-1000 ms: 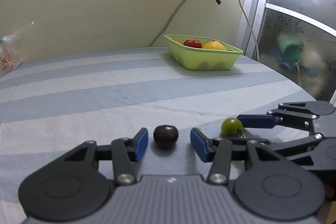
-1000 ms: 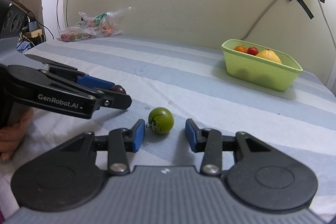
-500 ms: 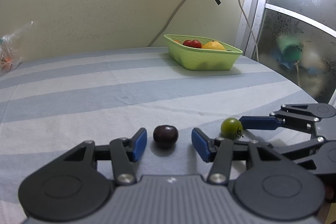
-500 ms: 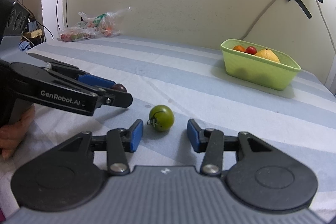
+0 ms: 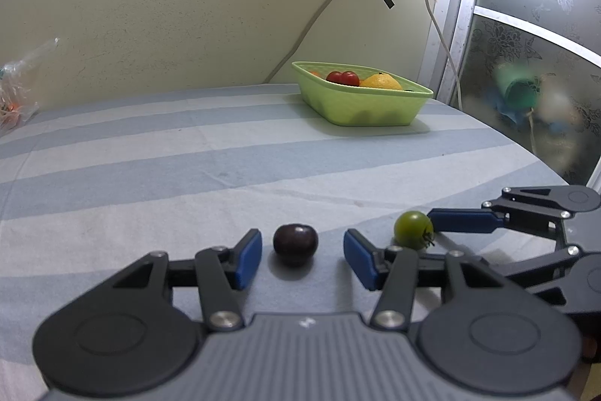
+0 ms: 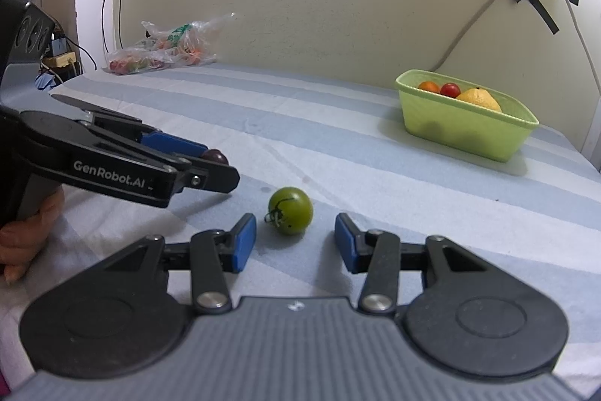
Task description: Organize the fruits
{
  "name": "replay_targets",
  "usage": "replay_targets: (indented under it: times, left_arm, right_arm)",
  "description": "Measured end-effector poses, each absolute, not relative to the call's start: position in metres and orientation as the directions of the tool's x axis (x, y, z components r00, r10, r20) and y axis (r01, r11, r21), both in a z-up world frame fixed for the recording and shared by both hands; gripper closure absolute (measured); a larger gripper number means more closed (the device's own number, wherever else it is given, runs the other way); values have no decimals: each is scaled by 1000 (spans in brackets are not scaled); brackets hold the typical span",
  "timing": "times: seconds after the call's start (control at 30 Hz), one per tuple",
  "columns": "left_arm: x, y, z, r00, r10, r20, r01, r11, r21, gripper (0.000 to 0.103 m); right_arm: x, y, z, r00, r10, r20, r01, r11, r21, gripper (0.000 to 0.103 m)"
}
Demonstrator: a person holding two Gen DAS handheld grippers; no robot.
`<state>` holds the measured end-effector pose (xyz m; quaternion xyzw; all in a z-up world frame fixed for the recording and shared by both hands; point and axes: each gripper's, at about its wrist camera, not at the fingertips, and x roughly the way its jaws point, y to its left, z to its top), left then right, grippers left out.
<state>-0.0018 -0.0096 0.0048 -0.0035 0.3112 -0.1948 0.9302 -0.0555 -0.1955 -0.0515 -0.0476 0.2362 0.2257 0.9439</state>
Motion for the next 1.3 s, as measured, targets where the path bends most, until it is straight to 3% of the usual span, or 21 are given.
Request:
replay_targets:
  times: [0.57, 0.67, 0.73, 0.8, 0.83, 0.87, 1.07, 1.3]
  left_arm:
    - [0, -6, 5, 728, -378, -572, 364, 920, -144, 53]
    - [3, -6, 5, 725, -376, -577, 359, 921, -149, 58]
    - [3, -7, 5, 727, -372, -578, 356, 923, -147, 72]
    - [2, -7, 5, 728, -370, -578, 355, 924, -144, 76]
    - [3, -7, 6, 727, -370, -579, 355, 924, -144, 77]
    - [4, -7, 6, 723, -374, -581, 360, 922, -145, 77]
    - [33, -16, 31, 702, -438, -562, 399, 895, -199, 77]
    - [113, -61, 78, 693, -526, -493, 460, 849, -260, 76]
  right_arm:
    - [-60, -193, -53, 791, 398, -464, -451, 893, -3, 54]
    - [-62, -191, -52, 792, 403, -460, -457, 889, -7, 54]
    - [-63, -191, -52, 791, 408, -456, -462, 887, -8, 54]
    - [-60, -191, -52, 783, 412, -466, -466, 885, 0, 63]
    - [-59, -193, -52, 775, 426, -467, -475, 880, 14, 75]
    - [-59, -194, -52, 775, 428, -465, -475, 880, 18, 79]
    - [-46, -217, -41, 806, 412, -425, -436, 899, 46, 79]
    - [5, -271, -17, 907, 261, -331, -264, 964, 37, 79]
